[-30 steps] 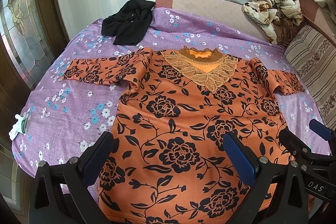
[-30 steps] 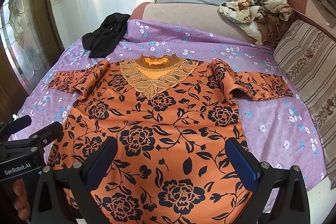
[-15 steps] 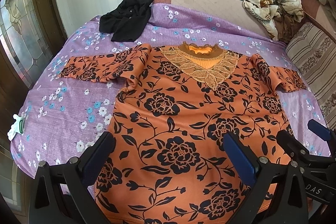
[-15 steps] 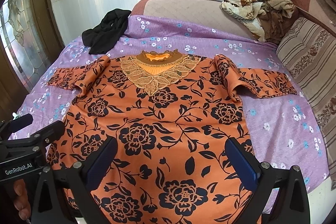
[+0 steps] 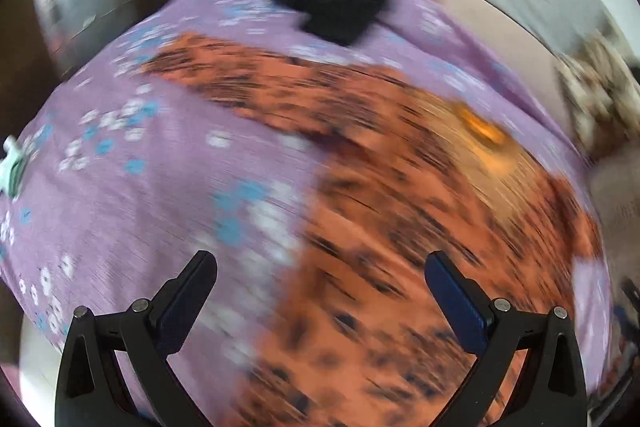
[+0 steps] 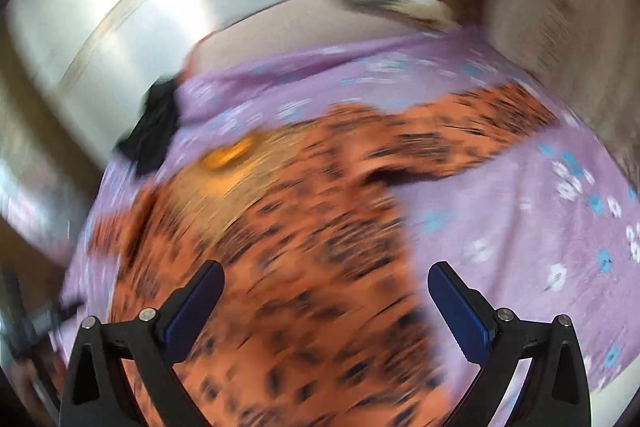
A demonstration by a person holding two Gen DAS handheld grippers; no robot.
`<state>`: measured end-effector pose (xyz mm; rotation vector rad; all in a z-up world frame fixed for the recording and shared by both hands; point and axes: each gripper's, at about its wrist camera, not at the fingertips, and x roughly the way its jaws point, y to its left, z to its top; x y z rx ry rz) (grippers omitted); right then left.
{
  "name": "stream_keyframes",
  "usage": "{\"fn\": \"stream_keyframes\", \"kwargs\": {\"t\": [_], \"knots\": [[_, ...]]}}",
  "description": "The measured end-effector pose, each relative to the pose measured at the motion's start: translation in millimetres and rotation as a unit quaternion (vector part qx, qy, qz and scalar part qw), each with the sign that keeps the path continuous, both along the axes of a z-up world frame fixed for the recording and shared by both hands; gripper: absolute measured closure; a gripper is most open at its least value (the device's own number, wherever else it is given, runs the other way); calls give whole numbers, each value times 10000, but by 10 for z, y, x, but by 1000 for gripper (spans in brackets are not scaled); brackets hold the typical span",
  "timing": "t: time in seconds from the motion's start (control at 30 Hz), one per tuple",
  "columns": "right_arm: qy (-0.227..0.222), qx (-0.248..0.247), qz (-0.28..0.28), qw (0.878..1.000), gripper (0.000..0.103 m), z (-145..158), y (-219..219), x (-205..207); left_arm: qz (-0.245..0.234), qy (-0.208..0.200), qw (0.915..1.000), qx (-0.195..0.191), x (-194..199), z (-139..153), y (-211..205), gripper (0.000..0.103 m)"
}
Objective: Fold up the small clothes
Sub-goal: 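Grasp a sleeve with the right gripper and fold it across the blouse body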
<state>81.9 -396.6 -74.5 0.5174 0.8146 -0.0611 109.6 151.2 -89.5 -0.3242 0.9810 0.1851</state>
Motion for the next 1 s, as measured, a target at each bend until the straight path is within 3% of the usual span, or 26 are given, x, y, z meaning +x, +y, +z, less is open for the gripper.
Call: {"fn": "stream_keyframes", "kwargs": {"t": [0.13, 0.27, 0.37, 0.43, 0.53, 0.6, 0.63, 0.67, 0.7, 0.8, 0.9, 1.0], "knots": [[182, 1036, -1321, 9856, 1, -349, -1255, 416, 964, 77, 9953, 90, 165, -221, 582, 0], [210, 1544, -1993, 9675, 4, -572, -2025, 844, 1647, 140, 9855, 374, 273, -432, 896, 0], [299, 1664, -2173, 9613, 9, -722, -2270, 1074, 1748, 390, 9827, 466, 323, -642, 976, 0], [409, 1614, -2261, 9598, 15, -843, -2320, 1212, 1671, 451, 9815, 816, 382, -666, 917, 0], [419, 1456, -2541, 9552, 22, -890, -2365, 1272, 1712, 371, 9822, 675, 352, -684, 945, 0], [575, 1181, -2540, 9582, 38, -860, -2365, 1365, 1761, 293, 9825, 529, 325, -677, 979, 0], [743, 979, -2547, 9592, 74, -851, -2393, 1423, 1768, 273, 9826, 502, 321, -679, 999, 0], [890, 923, -2531, 9589, 99, -865, -2428, 1457, 1751, 281, 9828, 507, 323, -688, 1006, 0], [939, 937, -2495, 9593, 99, -865, -2460, 1485, 1727, 301, 9831, 536, 326, -698, 1008, 0], [682, 331, -2366, 9687, 99, -455, -2332, 1580, 1701, 356, 9832, 555, 372, -671, 969, 0], [-64, -279, -1977, 9798, 99, 374, -1992, 1694, 1771, 302, 9828, 423, 344, -650, 1002, 0], [-926, -692, -1343, 9842, 99, 1285, -1383, 1774, 1852, 155, 9825, 74, 280, -618, 1083, 0]]}}
